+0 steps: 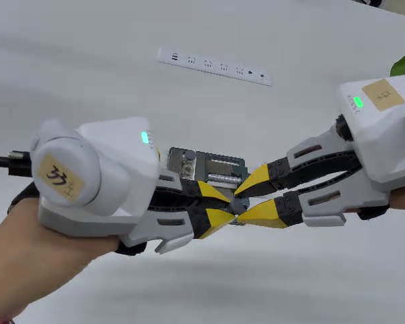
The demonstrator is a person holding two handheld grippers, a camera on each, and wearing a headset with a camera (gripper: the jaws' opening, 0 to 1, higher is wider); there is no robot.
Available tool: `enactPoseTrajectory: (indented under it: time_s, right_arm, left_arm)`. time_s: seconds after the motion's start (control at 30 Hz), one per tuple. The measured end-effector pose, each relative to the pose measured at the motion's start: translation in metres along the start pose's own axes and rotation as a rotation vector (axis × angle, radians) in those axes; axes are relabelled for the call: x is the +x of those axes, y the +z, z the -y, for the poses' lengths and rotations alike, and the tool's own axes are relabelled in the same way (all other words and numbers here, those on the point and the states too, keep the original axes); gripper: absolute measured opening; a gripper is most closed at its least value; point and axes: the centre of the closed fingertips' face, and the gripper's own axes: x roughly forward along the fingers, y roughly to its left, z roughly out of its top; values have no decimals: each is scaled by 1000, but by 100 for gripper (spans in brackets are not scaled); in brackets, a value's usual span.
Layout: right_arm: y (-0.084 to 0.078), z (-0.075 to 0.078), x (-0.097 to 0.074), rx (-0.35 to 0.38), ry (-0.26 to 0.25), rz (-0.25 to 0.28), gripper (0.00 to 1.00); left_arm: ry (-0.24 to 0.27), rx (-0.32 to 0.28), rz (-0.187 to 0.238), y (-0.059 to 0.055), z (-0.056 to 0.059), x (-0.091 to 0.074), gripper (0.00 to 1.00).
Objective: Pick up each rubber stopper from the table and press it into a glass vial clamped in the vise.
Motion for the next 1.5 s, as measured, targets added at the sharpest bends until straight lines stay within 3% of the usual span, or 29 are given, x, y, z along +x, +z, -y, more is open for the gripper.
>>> enactPoseTrajectory:
  time_s: [1.1, 1.5]
  right_arm:
    - [2, 1, 1, -64, 25, -77, 5]
    - [2, 3, 0, -85, 36, -69, 7]
  left_arm:
    - [-17, -1, 4, 0, -1, -4, 3]
    - [-28, -36, 24, 2, -1, -4, 3]
